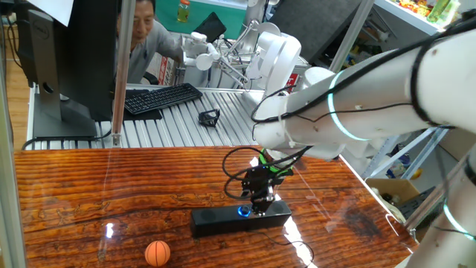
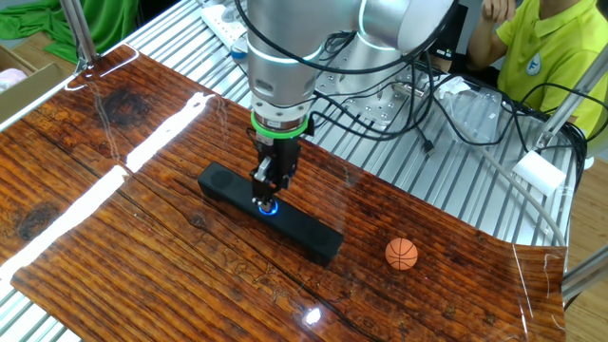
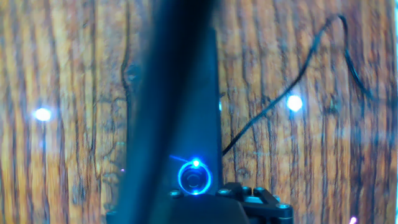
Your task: Turn the knob to increase the volume of the speaker
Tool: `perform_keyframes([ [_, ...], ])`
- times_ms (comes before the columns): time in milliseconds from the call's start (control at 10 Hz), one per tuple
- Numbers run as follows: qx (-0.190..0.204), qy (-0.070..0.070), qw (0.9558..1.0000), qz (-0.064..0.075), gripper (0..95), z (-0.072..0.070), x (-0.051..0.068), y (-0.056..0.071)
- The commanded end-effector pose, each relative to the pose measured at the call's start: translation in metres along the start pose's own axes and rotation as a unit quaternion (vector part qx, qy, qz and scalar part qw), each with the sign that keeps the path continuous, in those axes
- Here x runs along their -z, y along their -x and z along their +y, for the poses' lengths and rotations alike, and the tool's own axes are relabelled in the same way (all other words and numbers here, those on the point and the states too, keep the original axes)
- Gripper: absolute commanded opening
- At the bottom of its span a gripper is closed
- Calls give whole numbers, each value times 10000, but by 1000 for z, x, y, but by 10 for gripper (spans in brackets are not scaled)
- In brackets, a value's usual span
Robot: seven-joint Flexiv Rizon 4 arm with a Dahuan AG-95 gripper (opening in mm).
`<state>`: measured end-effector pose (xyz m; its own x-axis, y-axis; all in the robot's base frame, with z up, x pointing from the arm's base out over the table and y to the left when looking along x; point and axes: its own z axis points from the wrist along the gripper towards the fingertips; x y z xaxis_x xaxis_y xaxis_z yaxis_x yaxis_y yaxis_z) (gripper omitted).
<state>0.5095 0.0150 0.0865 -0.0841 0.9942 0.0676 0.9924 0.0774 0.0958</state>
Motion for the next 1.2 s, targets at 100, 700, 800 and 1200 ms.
perform_keyframes([
  [100, 1497, -73, 9887, 80, 570, 3, 2, -1],
  [700, 4000, -147, 9164, -66, 380, -4, 4, -3],
  [800, 4462, -219, 8945, -154, 380, -5, 4, -3],
  [1200, 5572, -324, 8297, -130, 380, -5, 5, -3],
])
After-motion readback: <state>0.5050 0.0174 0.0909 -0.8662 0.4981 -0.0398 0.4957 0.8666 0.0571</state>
